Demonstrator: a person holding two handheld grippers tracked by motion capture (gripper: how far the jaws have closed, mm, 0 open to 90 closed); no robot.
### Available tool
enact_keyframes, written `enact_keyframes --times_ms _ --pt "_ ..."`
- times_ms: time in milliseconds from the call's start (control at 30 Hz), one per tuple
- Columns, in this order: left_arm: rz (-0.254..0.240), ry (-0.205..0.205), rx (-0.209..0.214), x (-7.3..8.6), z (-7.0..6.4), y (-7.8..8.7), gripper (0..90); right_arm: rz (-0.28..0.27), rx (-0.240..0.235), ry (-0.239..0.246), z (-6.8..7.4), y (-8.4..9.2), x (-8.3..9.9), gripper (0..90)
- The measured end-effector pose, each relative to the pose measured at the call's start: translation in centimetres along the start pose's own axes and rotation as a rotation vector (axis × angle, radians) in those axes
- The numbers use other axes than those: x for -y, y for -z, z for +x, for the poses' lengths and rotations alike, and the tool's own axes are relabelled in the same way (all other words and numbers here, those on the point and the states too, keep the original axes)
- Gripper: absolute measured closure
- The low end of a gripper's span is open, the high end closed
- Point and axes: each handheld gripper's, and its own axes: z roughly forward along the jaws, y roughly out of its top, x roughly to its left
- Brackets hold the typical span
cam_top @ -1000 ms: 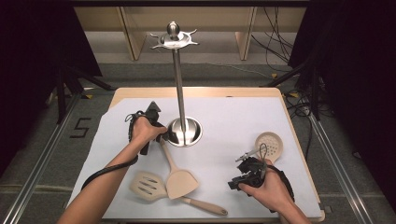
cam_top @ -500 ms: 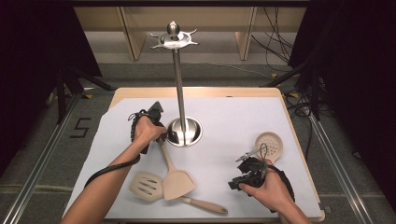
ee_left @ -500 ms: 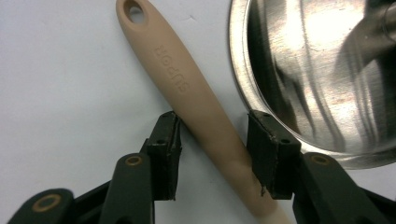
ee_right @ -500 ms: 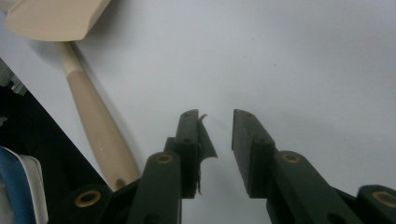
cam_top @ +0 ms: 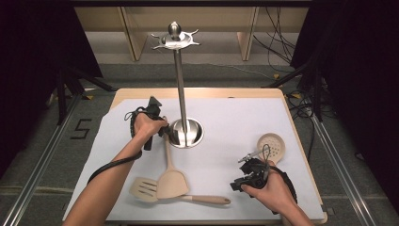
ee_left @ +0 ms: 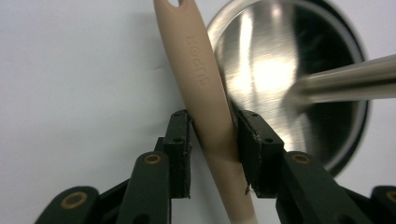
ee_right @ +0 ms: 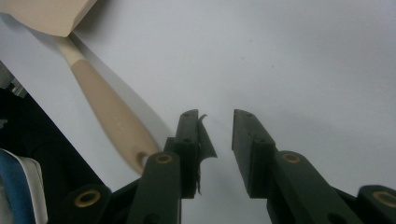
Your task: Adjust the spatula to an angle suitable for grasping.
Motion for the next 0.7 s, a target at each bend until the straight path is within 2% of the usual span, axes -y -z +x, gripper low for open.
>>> enact_keyframes --times_ms 100,133,167,233,300,333,367,400,433,467,500,567,633,700 --pt "-0.054 0.013 0.034 -0.2 -0.5 1.0 68.1 -0.002 0.002 0.005 0.0 0.0 0.0 72.5" --pt "-0.054 0.013 0.034 -0.2 -0.5 1.0 68.9 -0.001 0.002 0.002 0.1 0.0 0.0 72.5" --pt "-0.101 0.001 0.068 0.0 -0.8 1.7 70.0 -0.004 0.002 0.004 0.1 0.1 0.0 72.4" --pt "-0.125 -0.003 0.114 0.2 -0.9 2.3 70.7 -0.006 0.003 0.005 0.1 0.1 -0.1 72.4" --pt "-0.168 -0.026 0.145 0.5 -1.3 3.1 71.1 -0.014 0.007 0.009 0.1 0.1 -0.1 72.4" --pt "-0.172 -0.039 0.150 0.6 -1.3 3.3 71.3 -0.010 0.001 0.004 0.1 0.1 -0.1 72.4" --pt "-0.187 -0.061 0.173 0.9 -1.3 3.8 71.3 -0.007 0.003 0.006 0.1 0.2 -0.1 72.5" --pt "-0.206 -0.066 0.183 1.1 -1.4 4.1 71.4 -0.054 0.001 0.053 -0.2 -0.1 -0.2 72.5" --pt "-0.227 -0.081 0.202 1.4 -1.4 4.6 71.5 -0.049 -0.003 0.048 -0.2 0.1 -0.2 72.5" --pt "-0.239 -0.092 0.212 1.5 -1.4 4.9 71.6 -0.036 0.011 0.013 0.0 0.4 -0.2 72.5" --pt "-0.254 -0.105 0.224 1.8 -1.4 5.2 71.6 -0.047 0.010 0.009 0.1 0.4 -0.2 72.4" --pt "-0.298 -0.111 0.252 2.3 -1.6 6.0 71.6 -0.065 0.020 0.015 0.0 0.6 -0.3 72.5" --pt "-0.337 -0.140 0.279 3.0 -1.8 6.9 71.6 -0.080 0.029 0.017 -0.1 0.8 -0.3 72.4" --pt "-0.374 -0.163 0.286 3.5 -2.0 7.6 71.7 -0.102 0.029 0.016 -0.2 1.0 -0.3 72.0"
